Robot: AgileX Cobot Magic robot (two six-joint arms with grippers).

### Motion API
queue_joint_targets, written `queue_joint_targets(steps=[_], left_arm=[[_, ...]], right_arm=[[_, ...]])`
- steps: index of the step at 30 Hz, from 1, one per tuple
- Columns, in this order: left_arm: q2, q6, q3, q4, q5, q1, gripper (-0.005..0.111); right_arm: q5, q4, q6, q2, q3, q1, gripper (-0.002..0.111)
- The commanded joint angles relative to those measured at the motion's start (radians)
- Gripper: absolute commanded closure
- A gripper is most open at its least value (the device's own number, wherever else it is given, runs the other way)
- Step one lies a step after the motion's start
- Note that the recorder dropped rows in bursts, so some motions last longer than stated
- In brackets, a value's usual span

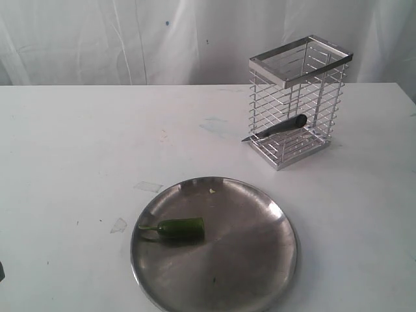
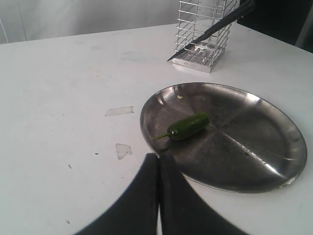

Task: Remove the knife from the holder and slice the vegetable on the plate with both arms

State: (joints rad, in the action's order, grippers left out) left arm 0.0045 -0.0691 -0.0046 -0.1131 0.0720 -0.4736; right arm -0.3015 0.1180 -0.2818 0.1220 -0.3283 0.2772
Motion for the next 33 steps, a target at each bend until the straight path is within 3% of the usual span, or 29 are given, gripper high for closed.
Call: queue_joint_targets(steps=[1, 5, 14, 25, 33], left_arm=[[-0.004, -0.001, 0.005, -0.01, 0.003, 0.004, 0.107], [-0.004, -0.001, 0.005, -0.01, 0.003, 0.004, 0.107], [-0.004, -0.001, 0.005, -0.01, 0.003, 0.004, 0.107], [-0.004, -0.001, 0.005, -0.01, 0.003, 0.004, 0.107], [-0.004, -0.001, 0.005, -0.01, 0.003, 0.004, 0.107]], right_arm=[[-0.266, 0.014, 0.203, 0.202, -0.209, 0.051, 0.108], [-0.362, 0.026, 0.256, 0.404, -0.346, 0.053, 0.102], [-0.3, 0.069, 0.179, 0.845, -0.56, 0.053, 0.047], [-0.214, 0.073, -0.048, 1.317, -0.732, 0.048, 0.046], [-0.153, 0.069, -0.125, 1.443, -0.792, 0.022, 0.046]])
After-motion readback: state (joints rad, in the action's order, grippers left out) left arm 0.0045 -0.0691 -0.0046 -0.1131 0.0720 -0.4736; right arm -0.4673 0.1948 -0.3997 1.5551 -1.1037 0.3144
